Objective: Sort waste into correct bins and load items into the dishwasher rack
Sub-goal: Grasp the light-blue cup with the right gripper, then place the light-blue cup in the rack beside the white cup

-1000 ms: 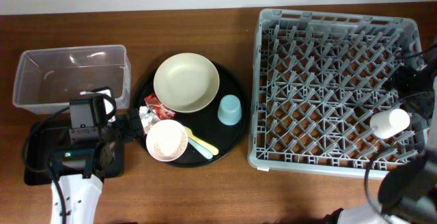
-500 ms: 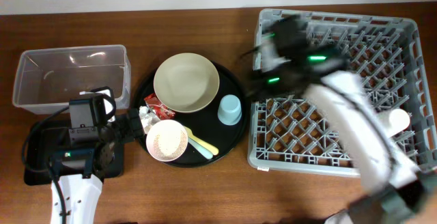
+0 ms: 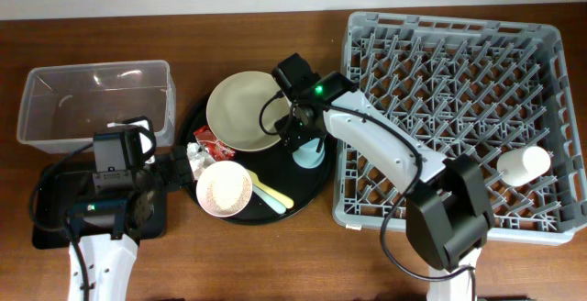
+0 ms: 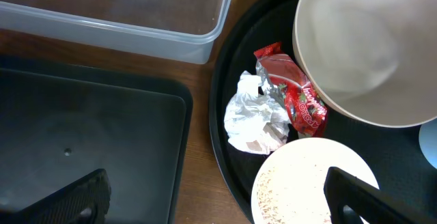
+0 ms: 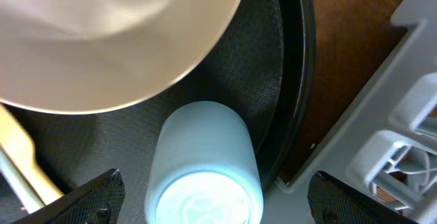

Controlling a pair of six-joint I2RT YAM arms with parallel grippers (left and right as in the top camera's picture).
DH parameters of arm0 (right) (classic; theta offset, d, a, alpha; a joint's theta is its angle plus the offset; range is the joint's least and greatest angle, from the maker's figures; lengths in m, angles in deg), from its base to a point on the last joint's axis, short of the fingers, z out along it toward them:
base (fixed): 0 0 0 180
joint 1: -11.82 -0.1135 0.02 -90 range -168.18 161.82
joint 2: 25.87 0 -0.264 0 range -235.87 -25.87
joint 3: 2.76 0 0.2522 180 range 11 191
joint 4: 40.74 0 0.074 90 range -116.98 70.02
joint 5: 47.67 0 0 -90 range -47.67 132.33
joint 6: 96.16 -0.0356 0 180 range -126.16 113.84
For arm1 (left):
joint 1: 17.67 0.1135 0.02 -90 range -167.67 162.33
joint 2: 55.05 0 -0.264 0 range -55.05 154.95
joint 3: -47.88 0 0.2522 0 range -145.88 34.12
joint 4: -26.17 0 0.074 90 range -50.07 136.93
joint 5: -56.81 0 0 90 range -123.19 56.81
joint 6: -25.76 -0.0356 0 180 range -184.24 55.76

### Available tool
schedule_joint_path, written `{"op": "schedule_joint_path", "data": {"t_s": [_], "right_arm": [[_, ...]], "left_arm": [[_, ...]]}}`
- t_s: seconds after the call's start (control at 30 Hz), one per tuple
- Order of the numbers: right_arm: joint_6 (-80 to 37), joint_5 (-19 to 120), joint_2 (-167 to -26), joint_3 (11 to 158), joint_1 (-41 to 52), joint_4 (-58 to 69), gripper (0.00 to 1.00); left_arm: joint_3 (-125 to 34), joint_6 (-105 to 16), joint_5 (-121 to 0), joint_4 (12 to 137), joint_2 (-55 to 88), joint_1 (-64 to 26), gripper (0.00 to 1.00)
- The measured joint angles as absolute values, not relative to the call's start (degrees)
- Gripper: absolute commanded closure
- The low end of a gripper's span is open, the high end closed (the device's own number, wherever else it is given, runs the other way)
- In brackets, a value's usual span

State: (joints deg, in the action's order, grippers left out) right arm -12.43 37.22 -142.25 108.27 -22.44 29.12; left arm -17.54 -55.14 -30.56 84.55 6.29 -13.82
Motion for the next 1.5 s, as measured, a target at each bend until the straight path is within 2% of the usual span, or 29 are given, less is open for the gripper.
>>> {"op": "schedule_joint_path", "data": {"t_s": [0.07, 0.17, 0.23, 0.27, 0.6, 0.87, 0.97, 1.2, 1.5], "right_arm": [[-12.12, 37.42, -143.47, 108.27, -22.4, 29.58, 0.21], [-12.43, 37.88, -145.15, 108.27, -22.4, 30.23, 0.33], [-12.45, 38.12, -145.46, 108.27, -22.4, 30.34, 0.44], [-12.45, 38.34, -145.46, 108.27, -22.4, 30.41, 0.45], [-13.8, 39.58, -143.56, 110.3, -22.4, 36.37, 0.47], [-15.53, 36.35, -127.51, 116.38, -20.91, 40.66, 0.46], [-17.21, 33.29, -121.53, 116.99, -16.28, 43.81, 0.46], [-21.61, 30.12, -118.18, 116.95, 4.09, 56.77, 0.46], [-22.65, 29.9, -118.18, 111.66, 22.78, 57.4, 0.46]], "left_arm": [[-17.54, -55.14, -30.56, 84.57, 6.29, -13.82, 0.01], [-17.54, -55.14, -30.56, 84.57, 6.29, -13.82, 0.01], [-17.54, -55.14, -30.56, 84.55, 6.29, -13.82, 0.01], [-17.54, -55.14, -30.56, 84.55, 6.29, -13.82, 0.01], [-17.54, -55.14, -30.56, 84.57, 6.31, -13.82, 0.01], [-17.54, -55.14, -30.56, 84.55, 6.31, -13.82, 0.01], [-17.54, -55.14, -30.56, 84.57, 6.31, -13.82, 0.01], [-17.54, -55.14, -30.56, 84.55, 6.31, -13.82, 0.01], [-17.54, -55.14, -30.56, 84.55, 6.31, -13.82, 0.01]]}}
